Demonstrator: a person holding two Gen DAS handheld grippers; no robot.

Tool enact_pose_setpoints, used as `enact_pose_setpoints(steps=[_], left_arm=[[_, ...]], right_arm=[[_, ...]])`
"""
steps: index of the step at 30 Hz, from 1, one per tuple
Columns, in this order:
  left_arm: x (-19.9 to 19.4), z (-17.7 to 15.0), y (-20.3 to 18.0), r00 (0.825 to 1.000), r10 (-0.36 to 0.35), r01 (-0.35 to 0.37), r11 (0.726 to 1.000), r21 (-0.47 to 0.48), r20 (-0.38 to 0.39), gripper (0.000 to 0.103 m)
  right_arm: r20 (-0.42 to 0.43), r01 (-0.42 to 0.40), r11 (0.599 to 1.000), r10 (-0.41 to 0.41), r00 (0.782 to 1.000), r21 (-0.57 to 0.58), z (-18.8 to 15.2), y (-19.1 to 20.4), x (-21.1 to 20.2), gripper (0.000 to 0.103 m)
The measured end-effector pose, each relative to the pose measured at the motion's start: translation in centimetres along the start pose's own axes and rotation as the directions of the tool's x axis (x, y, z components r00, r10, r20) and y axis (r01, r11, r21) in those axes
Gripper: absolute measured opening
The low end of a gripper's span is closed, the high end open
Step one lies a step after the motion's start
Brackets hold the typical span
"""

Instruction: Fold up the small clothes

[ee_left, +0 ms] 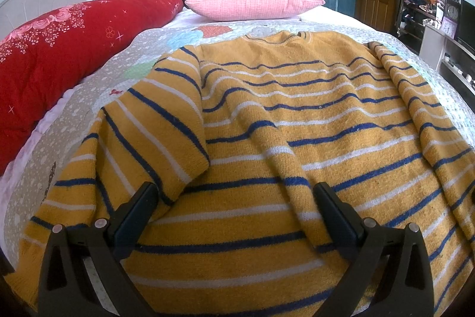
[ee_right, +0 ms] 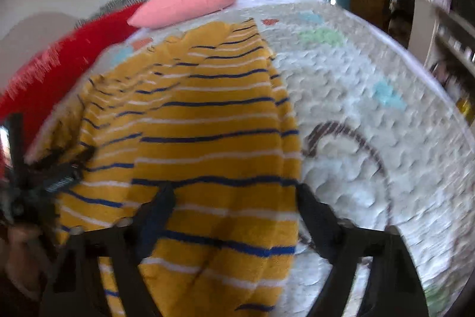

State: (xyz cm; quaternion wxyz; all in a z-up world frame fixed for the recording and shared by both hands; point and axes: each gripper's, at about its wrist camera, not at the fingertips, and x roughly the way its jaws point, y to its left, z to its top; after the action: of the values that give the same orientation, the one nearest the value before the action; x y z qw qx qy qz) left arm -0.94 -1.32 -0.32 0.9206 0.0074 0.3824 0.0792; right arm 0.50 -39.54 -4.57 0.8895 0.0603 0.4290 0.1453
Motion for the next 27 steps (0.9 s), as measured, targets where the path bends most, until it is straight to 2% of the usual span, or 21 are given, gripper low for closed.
enact_pose_setpoints(steps=[1,3,4,7,8,10,13,14,16,17,18,19,20,21,23,25,27], left_arm=[[0.0,0.0,0.0,1.000,0.000,0.000,1.000,0.000,0.000,0.103],[0.0,0.0,-0.1,1.000,0.001,-0.001,1.000,0.000,0.003,0.103],[0.0,0.0,-0.1,1.000,0.002,-0.002,1.000,0.001,0.003,0.103],[-0.1,-0.1,-0.1,1.000,0.002,-0.002,1.000,0.000,0.005,0.103],[-0.1,-0.1,-0.1,1.000,0.003,-0.003,1.000,0.000,0.005,0.103],[-0.2,-0.1,-0.1,1.000,0.003,-0.003,1.000,0.001,0.005,0.103],[-0.2,-0.1,-0.1,1.000,0.005,-0.005,1.000,0.002,0.007,0.103],[-0.2,-0.1,-0.1,1.000,0.005,-0.005,1.000,0.001,0.007,0.103],[-0.3,-0.1,-0.2,1.000,0.007,-0.007,1.000,0.003,0.007,0.103],[-0.3,-0.1,-0.2,1.000,0.007,-0.007,1.000,0.003,0.008,0.103],[-0.3,-0.1,-0.2,1.000,0.008,-0.008,1.000,0.003,0.008,0.103],[-0.3,-0.2,-0.2,1.000,0.009,-0.009,1.000,0.003,0.009,0.103],[-0.4,-0.2,-0.2,1.000,0.010,-0.010,1.000,0.003,0.010,0.103],[-0.4,-0.2,-0.2,1.000,0.012,-0.012,1.000,0.003,0.012,0.103],[-0.5,-0.3,-0.2,1.000,0.014,-0.015,1.000,0.005,0.014,0.103],[-0.4,-0.3,-0.2,1.000,0.014,-0.014,1.000,0.004,0.015,0.103],[-0.4,-0.3,-0.2,1.000,0.012,-0.012,1.000,0.003,0.015,0.103]], right_arm=[[0.014,-0.009,1.000,0.009,1.000,-0.007,0.0,0.0,-0.5,0.048],[0.032,-0.011,1.000,0.011,0.999,-0.003,0.0,-0.3,-1.3,0.020],[0.045,-0.005,1.000,0.004,0.999,0.008,0.2,-0.8,-1.8,0.015],[0.072,0.045,0.998,-0.049,0.996,0.049,0.6,-2.4,-2.8,0.009],[0.080,0.089,0.994,-0.094,0.992,0.062,0.9,-3.2,-3.1,0.002],[0.095,0.166,0.982,-0.175,0.980,0.095,1.4,-5.2,-3.7,0.001],[0.091,0.307,0.936,-0.326,0.941,0.172,2.0,-9.3,-4.6,0.001],[0.080,0.301,0.935,-0.320,0.944,0.187,2.1,-9.9,-5.0,0.002],[0.089,0.152,0.972,-0.170,0.981,0.177,2.0,-9.3,-6.2,0.005],[0.092,0.095,0.984,-0.110,0.990,0.150,1.9,-8.6,-6.4,0.013],[0.081,-0.001,0.995,-0.007,0.997,0.102,1.5,-7.1,-6.4,0.049],[0.061,-0.098,0.994,0.095,0.994,0.055,1.0,-5.3,-6.2,0.069],[0.056,-0.141,0.990,0.139,0.989,0.027,0.5,-3.9,-6.2,0.087],[0.054,-0.160,0.987,0.160,0.986,0.001,0.1,-2.8,-6.0,0.086],[0.052,-0.141,0.989,0.143,0.988,-0.030,-0.4,-1.2,-5.5,0.084],[0.046,-0.115,0.992,0.117,0.992,-0.047,-0.7,-0.5,-4.7,0.076],[0.024,-0.130,0.991,0.131,0.991,-0.041,-0.8,-0.4,-4.0,0.069]])
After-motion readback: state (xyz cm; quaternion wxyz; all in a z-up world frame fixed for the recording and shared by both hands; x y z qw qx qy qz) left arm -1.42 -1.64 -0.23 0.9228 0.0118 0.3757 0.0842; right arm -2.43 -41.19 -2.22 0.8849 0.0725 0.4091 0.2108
